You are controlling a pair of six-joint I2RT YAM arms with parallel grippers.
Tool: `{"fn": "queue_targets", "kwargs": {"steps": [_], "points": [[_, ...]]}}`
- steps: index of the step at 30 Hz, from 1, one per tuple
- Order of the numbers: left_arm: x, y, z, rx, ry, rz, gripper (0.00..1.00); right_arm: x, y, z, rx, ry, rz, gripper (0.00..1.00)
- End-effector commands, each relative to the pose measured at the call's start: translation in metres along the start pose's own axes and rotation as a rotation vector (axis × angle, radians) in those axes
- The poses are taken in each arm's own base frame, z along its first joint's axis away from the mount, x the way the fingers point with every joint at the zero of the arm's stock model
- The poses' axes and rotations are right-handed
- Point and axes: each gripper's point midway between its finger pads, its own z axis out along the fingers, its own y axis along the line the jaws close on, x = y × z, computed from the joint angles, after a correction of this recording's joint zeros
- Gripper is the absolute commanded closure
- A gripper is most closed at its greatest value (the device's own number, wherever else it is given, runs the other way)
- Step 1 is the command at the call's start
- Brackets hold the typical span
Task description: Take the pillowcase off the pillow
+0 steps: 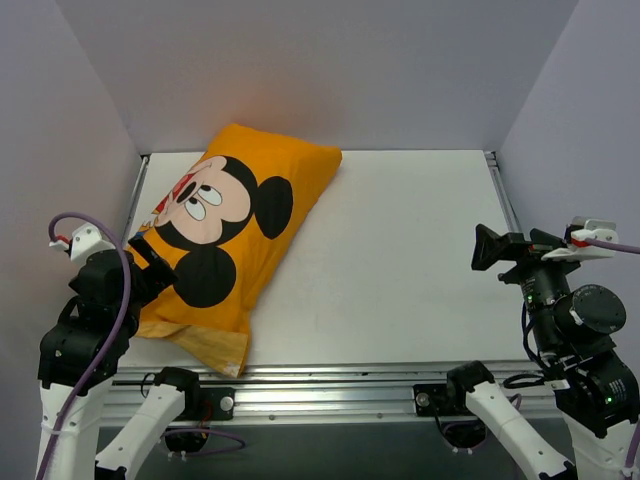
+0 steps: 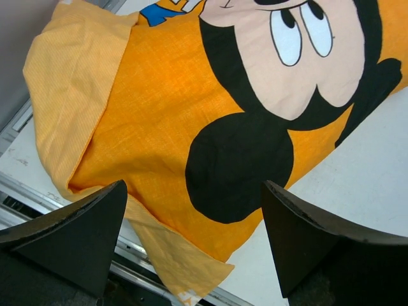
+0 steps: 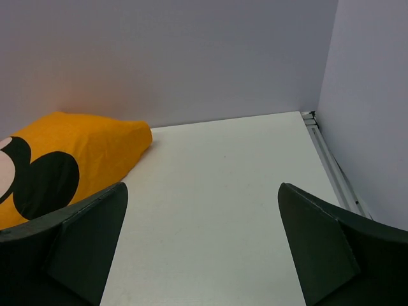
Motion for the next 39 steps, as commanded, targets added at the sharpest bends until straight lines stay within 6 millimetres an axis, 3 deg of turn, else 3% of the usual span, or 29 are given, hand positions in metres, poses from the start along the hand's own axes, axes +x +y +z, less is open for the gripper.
{"fn": "queue_targets", "kwargs": {"steps": [1,5,8,10,11,14,15,17,20,24,25,28,31,32,34,35,37,38,39], "points": [[-0.014,-0.024,0.005,0.089,-0.043,-0.031,0.06,-0.01,0.005,-0.005,-0.037,-0.056,0.022,0.0],[-0.006,-0.054,0.034,0.147,0.004,0.053,0.06,0.003,0.017,0.001,-0.092,-0.019,0.035,0.0],[0.008,-0.089,0.076,0.195,0.072,0.144,0.06,0.012,0.025,0.005,-0.129,0.015,0.036,0.0],[0.008,-0.112,0.093,0.244,0.08,0.168,0.06,0.018,0.033,0.007,-0.163,0.042,0.037,0.0],[0.015,-0.12,0.111,0.23,0.113,0.206,0.06,0.022,0.035,0.007,-0.173,0.058,0.037,0.0],[0.016,-0.137,0.139,0.222,0.12,0.232,0.06,0.032,0.041,0.008,-0.209,0.095,0.035,0.0],[0.031,-0.141,0.157,0.2,0.165,0.254,0.06,0.034,0.042,0.007,-0.216,0.1,0.032,0.0],[0.044,-0.148,0.172,0.201,0.207,0.26,0.06,0.039,0.044,0.007,-0.225,0.118,0.031,0.0],[0.092,-0.161,0.195,0.211,0.333,0.29,0.06,0.044,0.043,0.007,-0.221,0.13,0.037,0.0],[0.16,-0.187,0.187,0.277,0.463,0.394,0.06,0.057,0.054,0.009,-0.271,0.165,0.061,0.0],[0.181,-0.196,0.176,0.299,0.495,0.443,0.06,0.061,0.057,0.012,-0.278,0.18,0.065,0.0],[0.218,-0.202,0.163,0.296,0.534,0.533,0.06,0.073,0.066,0.016,-0.316,0.221,0.078,0.0],[0.257,-0.217,0.131,0.342,0.579,0.637,0.06,0.083,0.07,0.022,-0.324,0.244,0.088,0.0],[0.27,-0.232,0.112,0.386,0.58,0.675,0.06,0.086,0.071,0.023,-0.327,0.253,0.09,0.0],[0.275,-0.24,0.09,0.405,0.568,0.726,0.06,0.096,0.072,0.029,-0.321,0.279,0.1,0.0],[0.269,-0.255,0.072,0.435,0.514,0.735,0.06,0.104,0.071,0.031,-0.308,0.302,0.108,0.0],[0.257,-0.259,0.058,0.438,0.477,0.734,0.06,0.117,0.064,0.041,-0.22,0.345,0.165,0.0],[0.241,-0.264,0.051,0.443,0.442,0.687,0.06,0.125,0.064,0.043,-0.203,0.374,0.186,0.0],[0.234,-0.257,0.048,0.421,0.435,0.679,0.06,0.139,0.065,0.048,-0.187,0.42,0.198,0.0]]}}
